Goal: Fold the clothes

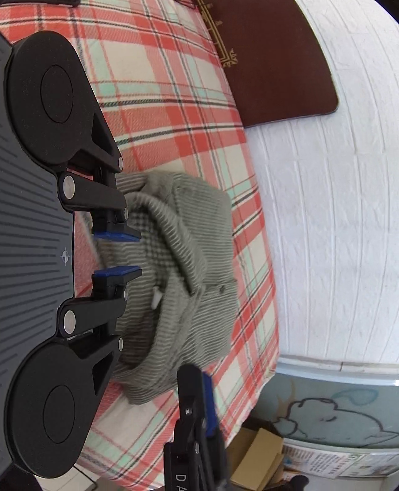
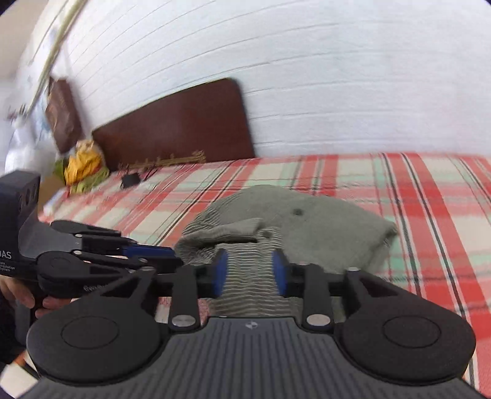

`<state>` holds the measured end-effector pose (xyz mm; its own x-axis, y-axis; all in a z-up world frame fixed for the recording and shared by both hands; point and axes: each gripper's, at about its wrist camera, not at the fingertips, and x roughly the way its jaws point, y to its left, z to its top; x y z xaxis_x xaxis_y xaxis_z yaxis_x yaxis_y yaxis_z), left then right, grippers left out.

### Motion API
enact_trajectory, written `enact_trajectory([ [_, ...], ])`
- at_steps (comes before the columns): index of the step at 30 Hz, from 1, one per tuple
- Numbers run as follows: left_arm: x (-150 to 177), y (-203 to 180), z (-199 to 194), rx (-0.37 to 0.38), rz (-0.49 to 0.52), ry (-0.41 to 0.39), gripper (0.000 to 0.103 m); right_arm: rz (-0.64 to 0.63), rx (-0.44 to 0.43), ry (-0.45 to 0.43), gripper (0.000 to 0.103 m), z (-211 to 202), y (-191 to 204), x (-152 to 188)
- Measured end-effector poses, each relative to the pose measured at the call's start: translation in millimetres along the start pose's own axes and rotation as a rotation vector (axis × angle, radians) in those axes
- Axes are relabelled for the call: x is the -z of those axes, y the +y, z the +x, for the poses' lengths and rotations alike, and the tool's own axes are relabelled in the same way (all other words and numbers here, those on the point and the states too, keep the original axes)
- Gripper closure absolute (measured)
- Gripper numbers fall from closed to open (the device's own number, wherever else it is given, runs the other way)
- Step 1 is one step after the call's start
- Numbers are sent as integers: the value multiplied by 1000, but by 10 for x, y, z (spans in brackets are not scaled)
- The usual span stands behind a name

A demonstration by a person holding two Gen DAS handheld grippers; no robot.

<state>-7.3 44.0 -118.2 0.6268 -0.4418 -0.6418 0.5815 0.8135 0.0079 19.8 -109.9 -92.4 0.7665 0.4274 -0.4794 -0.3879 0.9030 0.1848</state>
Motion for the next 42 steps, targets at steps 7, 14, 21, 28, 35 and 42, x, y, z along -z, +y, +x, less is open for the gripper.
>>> enact_trajectory([
  [7,175,87,-71,-23,-39,16,54,-359,135,85,62,405,530,114],
  [14,15,-89,-74,43,43,-31,50,-9,130,37,99,163,73,0],
  [21,-127,-484,77,207,76,-100,46,462,-39,63,98,23,-602,194],
  [28,-153,-677,340,245,54,-99,45,538,-40,91,91,77,-791,289],
  [35,-183,-718,534,244,25,-99,45,268,90,53,85,-40,-633,46],
  [42,-150,-759,572,225,40,-105,45,-54,46,55,71,-91,-189,-230],
])
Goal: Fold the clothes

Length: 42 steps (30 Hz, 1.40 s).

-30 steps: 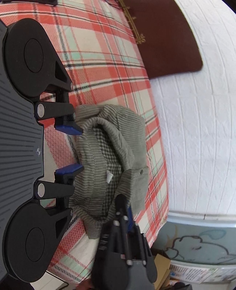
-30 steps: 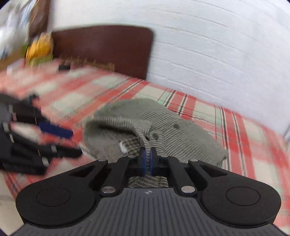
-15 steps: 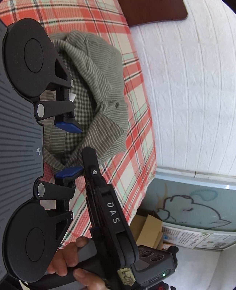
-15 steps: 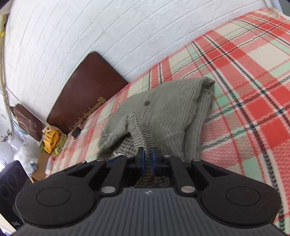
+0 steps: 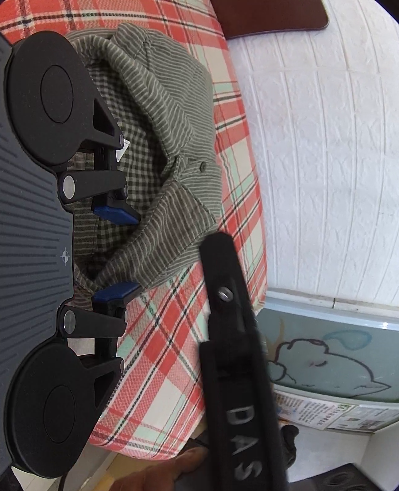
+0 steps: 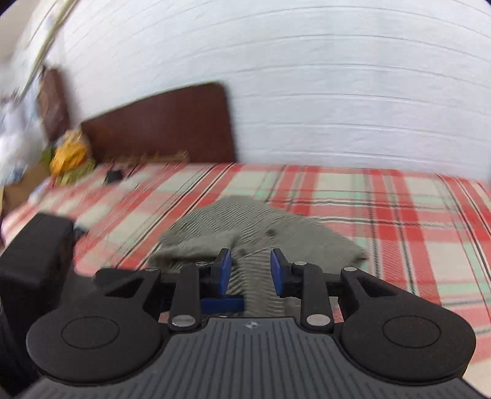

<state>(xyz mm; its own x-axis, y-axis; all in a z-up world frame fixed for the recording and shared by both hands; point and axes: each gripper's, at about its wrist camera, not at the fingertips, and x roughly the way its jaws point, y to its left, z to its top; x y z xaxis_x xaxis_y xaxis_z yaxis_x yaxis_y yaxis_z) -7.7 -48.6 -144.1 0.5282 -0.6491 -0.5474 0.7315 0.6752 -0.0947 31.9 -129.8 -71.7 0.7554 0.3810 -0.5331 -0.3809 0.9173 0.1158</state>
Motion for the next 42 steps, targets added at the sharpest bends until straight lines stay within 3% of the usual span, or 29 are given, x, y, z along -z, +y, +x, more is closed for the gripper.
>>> enact_trajectory([
  [4,40,-20,-29,-17,10,-8,45,-131,37,153,72,336,135,13],
  [9,100,-40,-80,-35,23,-11,44,-203,99,268,78,601,155,85],
  [11,126,-54,-121,-45,37,-14,44,-172,79,279,97,597,124,88],
  [19,149,-78,-270,-44,54,-30,45,217,-95,210,98,366,-341,-43],
  [26,206,-105,-291,-17,20,-8,64,423,-190,172,98,341,-594,-40],
  [31,235,-112,-268,-10,6,2,76,460,-216,152,98,347,-619,-55],
  [34,266,-136,-283,-19,7,-8,96,469,-218,136,98,338,-632,-77],
  [36,292,-166,-331,-37,24,-26,103,480,-220,129,98,339,-655,-85],
  [42,327,-143,-602,-83,9,-99,103,500,-213,99,98,316,-727,-93],
])
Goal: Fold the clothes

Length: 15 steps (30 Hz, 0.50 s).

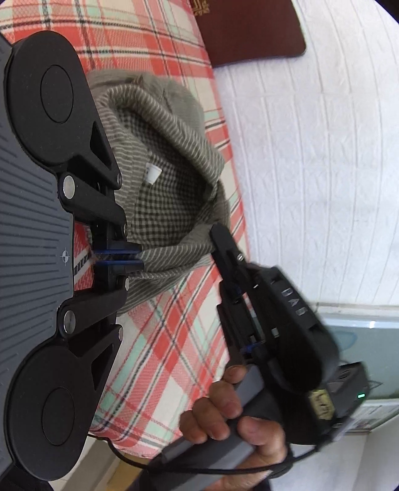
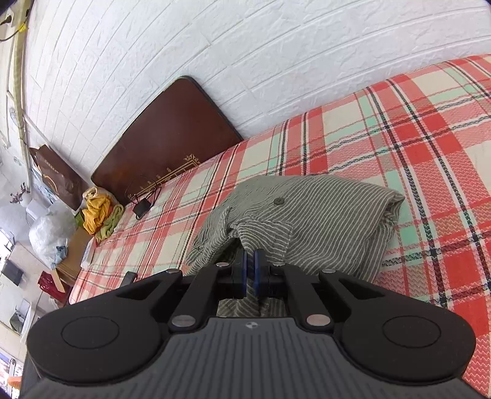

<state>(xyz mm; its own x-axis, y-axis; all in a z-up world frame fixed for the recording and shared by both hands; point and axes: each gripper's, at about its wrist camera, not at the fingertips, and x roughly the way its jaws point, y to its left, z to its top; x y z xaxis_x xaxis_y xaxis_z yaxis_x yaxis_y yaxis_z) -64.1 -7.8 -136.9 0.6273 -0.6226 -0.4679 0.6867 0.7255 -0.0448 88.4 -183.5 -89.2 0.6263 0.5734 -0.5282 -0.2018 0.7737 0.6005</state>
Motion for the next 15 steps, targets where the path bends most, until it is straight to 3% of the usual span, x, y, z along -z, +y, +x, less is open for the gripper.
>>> enact_trajectory([
  [7,-25,146,-214,-30,-63,-26,100,16,24,-2,98,41,-100,31],
  [8,-33,146,-200,-23,-66,-25,81,18,20,2,98,48,-102,40],
  [10,-70,126,-127,-5,-64,-29,70,21,13,5,98,49,-97,50],
  [12,-107,105,-53,13,-61,-34,39,20,6,3,98,40,-82,50],
  [15,-149,90,88,33,-62,-24,39,17,0,4,98,32,-77,50],
])
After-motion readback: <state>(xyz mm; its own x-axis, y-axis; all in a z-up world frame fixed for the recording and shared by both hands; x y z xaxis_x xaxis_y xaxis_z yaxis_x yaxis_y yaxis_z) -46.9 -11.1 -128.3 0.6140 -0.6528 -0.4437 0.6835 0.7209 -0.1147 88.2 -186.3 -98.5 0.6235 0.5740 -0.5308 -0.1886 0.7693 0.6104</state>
